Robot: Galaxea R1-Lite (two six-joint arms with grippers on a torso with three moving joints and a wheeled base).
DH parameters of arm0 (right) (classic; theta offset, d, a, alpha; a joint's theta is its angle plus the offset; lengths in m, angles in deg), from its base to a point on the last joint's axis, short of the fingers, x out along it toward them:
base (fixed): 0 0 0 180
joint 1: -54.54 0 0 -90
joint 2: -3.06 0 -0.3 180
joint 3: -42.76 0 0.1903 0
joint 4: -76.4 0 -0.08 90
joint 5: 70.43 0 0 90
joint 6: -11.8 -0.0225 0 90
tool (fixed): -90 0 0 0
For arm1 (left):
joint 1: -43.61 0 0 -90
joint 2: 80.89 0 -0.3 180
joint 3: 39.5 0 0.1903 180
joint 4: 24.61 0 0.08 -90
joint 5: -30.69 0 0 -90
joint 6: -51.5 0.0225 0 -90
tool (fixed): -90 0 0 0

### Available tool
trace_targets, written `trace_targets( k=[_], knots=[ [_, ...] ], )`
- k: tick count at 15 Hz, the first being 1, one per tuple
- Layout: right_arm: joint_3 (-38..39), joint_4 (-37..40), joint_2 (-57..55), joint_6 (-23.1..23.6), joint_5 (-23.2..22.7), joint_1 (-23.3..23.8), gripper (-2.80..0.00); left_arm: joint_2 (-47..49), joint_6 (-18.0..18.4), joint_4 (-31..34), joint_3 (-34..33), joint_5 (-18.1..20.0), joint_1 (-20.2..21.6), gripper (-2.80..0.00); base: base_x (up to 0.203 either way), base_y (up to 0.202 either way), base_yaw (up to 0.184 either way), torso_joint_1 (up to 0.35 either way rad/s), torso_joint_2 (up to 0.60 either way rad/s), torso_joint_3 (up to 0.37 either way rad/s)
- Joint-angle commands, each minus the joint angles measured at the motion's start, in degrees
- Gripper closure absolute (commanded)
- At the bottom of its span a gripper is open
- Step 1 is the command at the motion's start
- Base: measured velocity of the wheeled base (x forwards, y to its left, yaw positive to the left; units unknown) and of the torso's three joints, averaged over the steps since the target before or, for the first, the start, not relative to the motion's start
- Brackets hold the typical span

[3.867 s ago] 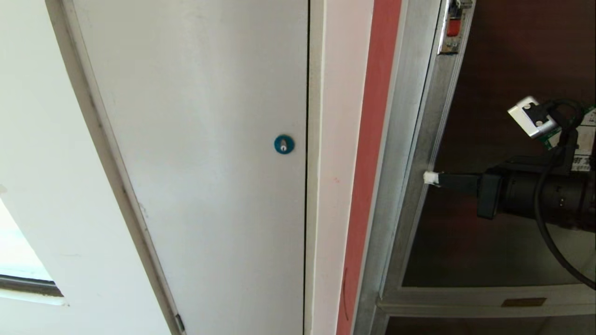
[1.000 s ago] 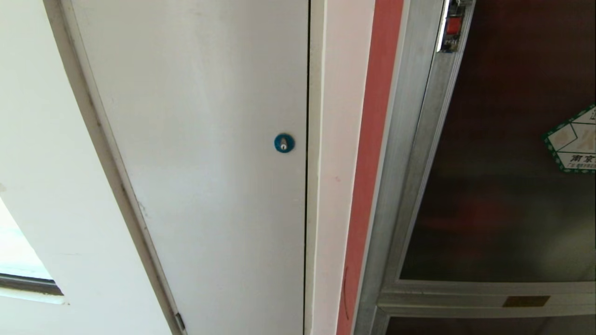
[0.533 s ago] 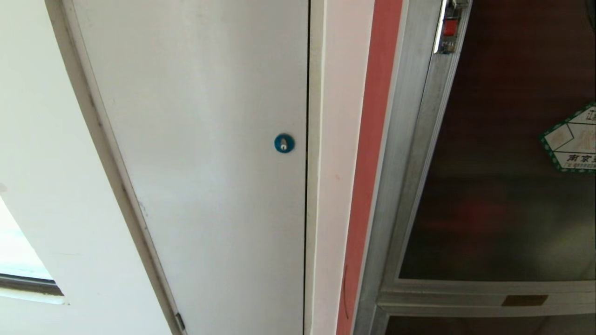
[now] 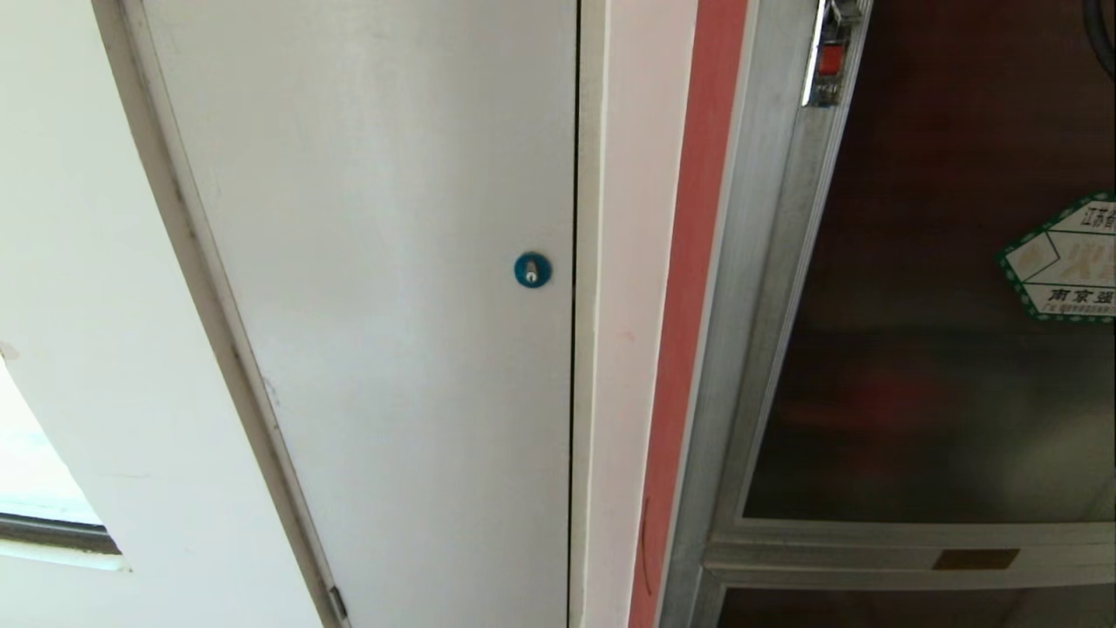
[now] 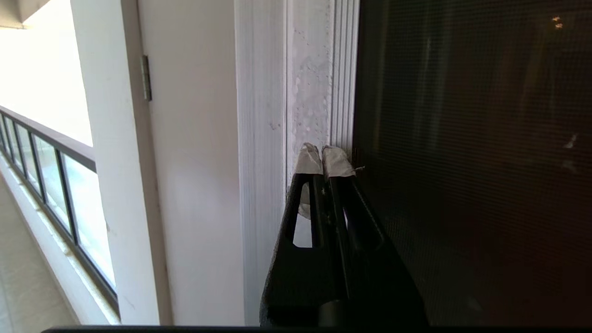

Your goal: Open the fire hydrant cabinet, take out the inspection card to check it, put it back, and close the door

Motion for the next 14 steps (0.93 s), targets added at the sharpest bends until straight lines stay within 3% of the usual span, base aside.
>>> trace_targets(
  k=[1, 8, 14],
  knots=[
    [0.31, 0.10, 1.16, -0.08, -0.10, -0.50, 0.00, 0.07, 0.03, -0.04, -1.58, 0.00, 0.00, 0.00, 0.000, 0.000, 0.000, 0.000, 0.00, 0.000],
    [5.35, 4.74, 11.84, -0.16, -0.13, -7.03, 0.00, 0.07, 0.03, -0.04, -1.58, 0.00, 0.00, 0.00, 0.000, 0.000, 0.000, 0.000, 0.00, 0.000],
    [13.83, 4.57, 14.06, -0.16, 0.07, -7.37, 0.00, 0.07, 0.03, -0.04, -1.58, 0.00, 0.00, 0.00, 0.000, 0.000, 0.000, 0.000, 0.00, 0.000]
  ],
)
